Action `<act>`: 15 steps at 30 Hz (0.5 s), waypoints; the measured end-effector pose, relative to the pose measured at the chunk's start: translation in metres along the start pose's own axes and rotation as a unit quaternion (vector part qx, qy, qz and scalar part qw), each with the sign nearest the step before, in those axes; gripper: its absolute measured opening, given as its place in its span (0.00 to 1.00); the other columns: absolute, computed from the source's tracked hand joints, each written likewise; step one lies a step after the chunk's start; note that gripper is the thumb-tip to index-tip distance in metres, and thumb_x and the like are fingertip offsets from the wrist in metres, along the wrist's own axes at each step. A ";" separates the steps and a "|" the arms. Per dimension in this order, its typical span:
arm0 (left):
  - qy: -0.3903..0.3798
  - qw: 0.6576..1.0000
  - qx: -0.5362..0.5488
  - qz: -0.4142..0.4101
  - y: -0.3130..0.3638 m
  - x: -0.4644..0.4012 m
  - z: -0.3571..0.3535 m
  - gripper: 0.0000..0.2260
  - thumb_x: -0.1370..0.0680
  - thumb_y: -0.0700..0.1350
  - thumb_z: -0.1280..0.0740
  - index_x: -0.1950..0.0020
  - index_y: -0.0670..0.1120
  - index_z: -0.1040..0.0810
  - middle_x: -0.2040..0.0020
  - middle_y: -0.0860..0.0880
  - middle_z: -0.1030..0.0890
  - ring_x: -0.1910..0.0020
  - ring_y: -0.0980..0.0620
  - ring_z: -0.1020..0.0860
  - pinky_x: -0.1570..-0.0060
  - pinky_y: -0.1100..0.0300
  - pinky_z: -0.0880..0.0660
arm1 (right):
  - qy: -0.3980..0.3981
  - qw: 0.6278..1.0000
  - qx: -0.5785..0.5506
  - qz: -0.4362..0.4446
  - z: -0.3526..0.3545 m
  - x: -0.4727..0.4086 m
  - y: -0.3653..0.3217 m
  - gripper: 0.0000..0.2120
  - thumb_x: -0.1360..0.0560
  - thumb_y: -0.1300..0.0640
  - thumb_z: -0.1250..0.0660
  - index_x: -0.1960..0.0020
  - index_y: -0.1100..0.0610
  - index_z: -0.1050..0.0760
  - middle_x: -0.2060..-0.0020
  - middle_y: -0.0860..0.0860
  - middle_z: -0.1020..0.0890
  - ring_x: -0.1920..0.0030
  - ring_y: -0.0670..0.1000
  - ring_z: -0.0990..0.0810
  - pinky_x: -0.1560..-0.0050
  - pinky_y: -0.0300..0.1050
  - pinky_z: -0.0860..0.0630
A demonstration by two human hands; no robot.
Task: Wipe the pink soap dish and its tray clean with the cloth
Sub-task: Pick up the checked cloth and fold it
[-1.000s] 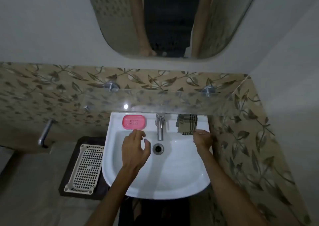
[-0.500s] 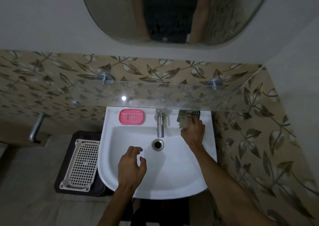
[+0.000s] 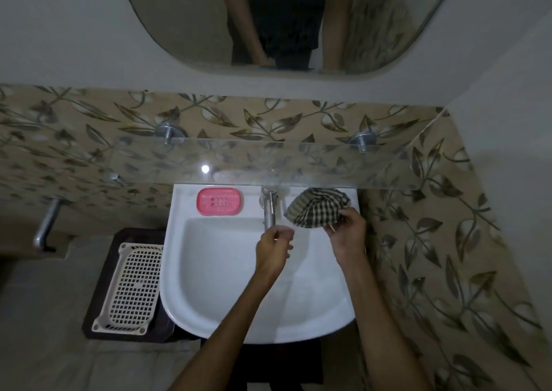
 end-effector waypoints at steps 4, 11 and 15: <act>-0.133 0.940 0.249 0.191 0.004 -0.003 -0.040 0.20 0.21 0.54 0.31 0.34 0.43 0.21 0.38 0.37 0.16 0.42 0.39 0.16 0.41 0.41 0.18 | -0.093 0.989 -0.114 -0.016 -0.003 0.028 0.005 0.14 0.31 0.66 0.36 0.49 0.61 0.16 0.49 0.58 0.14 0.49 0.57 0.16 0.44 0.50 0.23; 0.023 0.981 0.193 -0.012 0.040 -0.009 -0.026 0.07 0.21 0.37 0.32 0.48 0.43 0.14 0.50 0.47 0.11 0.49 0.48 0.15 0.50 0.57 0.18 | -0.085 0.995 -0.045 0.000 0.030 0.040 0.012 0.16 0.32 0.65 0.37 0.50 0.60 0.14 0.44 0.57 0.15 0.42 0.59 0.20 0.39 0.55 0.26; 0.024 0.986 0.044 -0.162 0.067 0.009 -0.026 0.06 0.20 0.35 0.32 0.49 0.36 0.15 0.48 0.38 0.16 0.44 0.39 0.19 0.41 0.47 0.23 | -0.112 0.994 -0.002 0.001 0.043 0.044 0.015 0.19 0.28 0.57 0.34 0.40 0.62 0.18 0.36 0.59 0.17 0.34 0.62 0.21 0.34 0.61 0.25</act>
Point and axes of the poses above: each hand's wrist, its own x-axis away from the middle knuckle, its own z-axis out of the back of the hand, y = z × x, the point moved 6 cm from there along -x, towards the middle knuckle
